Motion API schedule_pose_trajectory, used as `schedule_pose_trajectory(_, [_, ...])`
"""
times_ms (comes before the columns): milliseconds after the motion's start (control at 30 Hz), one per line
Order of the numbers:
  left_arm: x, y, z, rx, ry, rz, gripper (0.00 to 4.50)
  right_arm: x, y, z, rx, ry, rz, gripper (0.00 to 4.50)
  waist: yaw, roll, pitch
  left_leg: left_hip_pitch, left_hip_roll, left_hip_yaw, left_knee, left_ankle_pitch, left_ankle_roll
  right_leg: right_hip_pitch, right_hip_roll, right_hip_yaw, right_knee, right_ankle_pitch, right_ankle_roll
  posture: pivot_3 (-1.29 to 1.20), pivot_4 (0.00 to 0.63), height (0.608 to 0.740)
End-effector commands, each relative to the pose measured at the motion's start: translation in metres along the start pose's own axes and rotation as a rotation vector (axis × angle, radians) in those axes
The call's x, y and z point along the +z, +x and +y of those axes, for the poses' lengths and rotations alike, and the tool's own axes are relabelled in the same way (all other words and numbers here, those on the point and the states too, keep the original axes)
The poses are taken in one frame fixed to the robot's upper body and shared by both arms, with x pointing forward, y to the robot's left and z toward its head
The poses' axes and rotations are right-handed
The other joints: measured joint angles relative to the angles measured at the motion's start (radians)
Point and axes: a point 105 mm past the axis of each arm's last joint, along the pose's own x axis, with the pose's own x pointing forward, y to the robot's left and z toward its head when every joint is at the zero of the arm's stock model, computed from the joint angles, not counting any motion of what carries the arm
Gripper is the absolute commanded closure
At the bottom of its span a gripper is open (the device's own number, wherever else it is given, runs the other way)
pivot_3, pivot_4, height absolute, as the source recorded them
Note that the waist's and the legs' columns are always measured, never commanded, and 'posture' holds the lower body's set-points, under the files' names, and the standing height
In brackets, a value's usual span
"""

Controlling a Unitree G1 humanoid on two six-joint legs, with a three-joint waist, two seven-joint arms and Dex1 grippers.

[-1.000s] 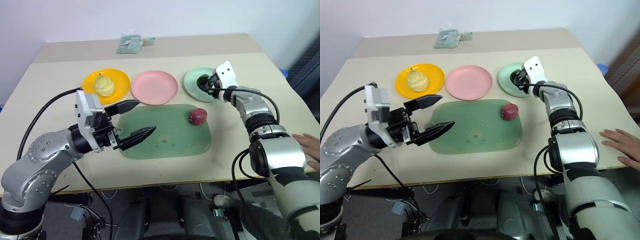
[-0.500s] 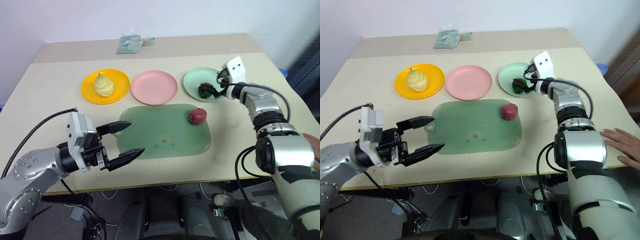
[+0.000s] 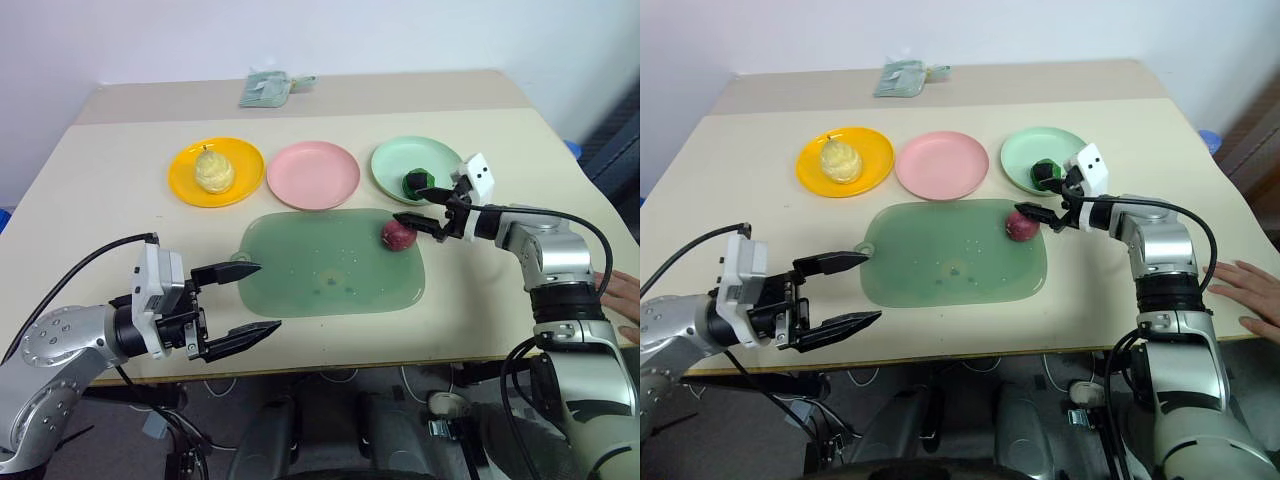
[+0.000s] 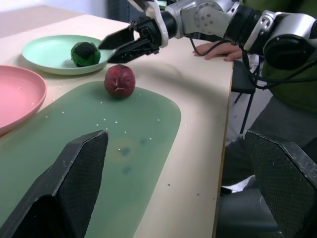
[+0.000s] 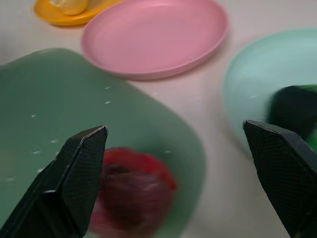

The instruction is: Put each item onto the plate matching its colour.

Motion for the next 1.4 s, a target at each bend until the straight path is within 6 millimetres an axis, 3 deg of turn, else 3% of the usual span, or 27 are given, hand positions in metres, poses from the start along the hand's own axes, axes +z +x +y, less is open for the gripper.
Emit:
schedule_pose_trajectory(33, [0.006, -0.002, -0.001, -0.001, 0.029, -0.005, 0.0, 0.0, 0.001, 0.012, 0.058, 0.023, 0.01, 0.03, 0.001, 0.0, 0.0, 0.0, 0.0, 0.0, 0.0, 0.0, 0.0, 0.0, 0.0, 0.0, 0.0, 0.0, 0.0, 0.0, 0.15, 0.74])
schedule_pose_trajectory(267, [0.007, -0.004, -0.003, 0.022, 0.037, 0.002, 0.0, -0.025, 0.007, 0.017, 0.085, 0.074, 0.086, 0.03, 0.002, 0.0, 0.0, 0.0, 0.0, 0.0, 0.0, 0.0, 0.0, 0.0, -0.001, 0.0, 0.0, 0.0, 0.0, 0.0, 0.15, 0.74])
schedule_pose_trajectory(400, [0.008, -0.006, -0.004, 0.038, 0.04, 0.005, 0.0, -0.027, 0.01, 0.014, 0.075, 0.073, 0.086, 0.03, 0.002, 0.0, 0.0, 0.0, 0.0, 0.0, 0.0, 0.0, 0.0, 0.0, -0.001, 0.0, 0.0, 0.0, 0.0, 0.0, 0.15, 0.74])
schedule_pose_trajectory(533, [0.008, -0.008, -0.004, 0.054, 0.037, 0.004, 0.0, -0.013, 0.014, 0.014, 0.082, 0.048, 0.038, 1.82, 0.002, 0.0, 0.0, 0.0, 0.0, 0.0, 0.001, 0.0, 0.0, 0.0, 0.0, 0.0, 0.0, 0.0, 0.0, 0.0, 0.15, 0.74])
schedule_pose_trajectory(567, [0.008, -0.008, -0.004, 0.059, 0.036, 0.003, 0.0, -0.008, 0.015, 0.016, 0.087, 0.031, 0.025, 2.03, 0.002, 0.0, 0.0, 0.0, 0.0, 0.0, 0.0, 0.0, 0.0, 0.0, 0.0, 0.0, 0.0, 0.0, 0.0, 0.0, 0.15, 0.74])
schedule_pose_trajectory(733, [0.008, -0.009, -0.003, 0.088, 0.03, -0.008, 0.0, 0.017, 0.032, 0.023, 0.108, -0.026, -0.048, 2.03, 0.0, 0.0, 0.0, 0.0, 0.0, 0.0, 0.0, 0.0, 0.0, 0.0, 0.0, 0.0, 0.0, 0.0, 0.0, 0.0, 0.15, 0.74])
schedule_pose_trajectory(933, [0.002, -0.017, 0.011, 0.249, 0.018, -0.014, 0.0, 0.045, 0.078, 0.022, 0.028, -0.086, -0.149, 2.03, -0.005, 0.0, 0.0, 0.0, 0.0, 0.0, 0.0, 0.0, 0.0, 0.0, 0.0, 0.0, 0.0, 0.0, 0.0, 0.0, 0.15, 0.74])
schedule_pose_trajectory(1100, [-0.005, -0.026, 0.023, 0.408, 0.054, 0.021, 0.0, 0.056, 0.113, 0.025, -0.047, -0.103, -0.184, 2.03, -0.001, 0.0, 0.0, 0.0, -0.001, 0.0, 0.0, 0.0, 0.0, 0.0, 0.001, -0.001, 0.0, 0.0, 0.0, 0.0, 0.15, 0.74])
schedule_pose_trajectory(1267, [-0.006, -0.027, 0.027, 0.513, 0.068, 0.038, 0.0, 0.061, 0.133, 0.032, -0.111, -0.099, -0.19, 2.03, -0.005, 0.0, 0.0, 0.0, -0.001, -0.001, -0.001, 0.0, -0.001, -0.001, 0.002, -0.001, 0.0, 0.0, 0.0, 0.0, 0.15, 0.74])
schedule_pose_trajectory(1400, [-0.003, -0.026, 0.031, 0.567, 0.085, 0.031, 0.0, 0.065, 0.138, 0.034, -0.141, -0.108, -0.194, 0.16, -0.005, 0.0, 0.0, 0.0, -0.001, -0.001, -0.001, 0.0, -0.001, -0.001, 0.002, -0.001, 0.0, 0.0, 0.0, 0.0, 0.15, 0.74])
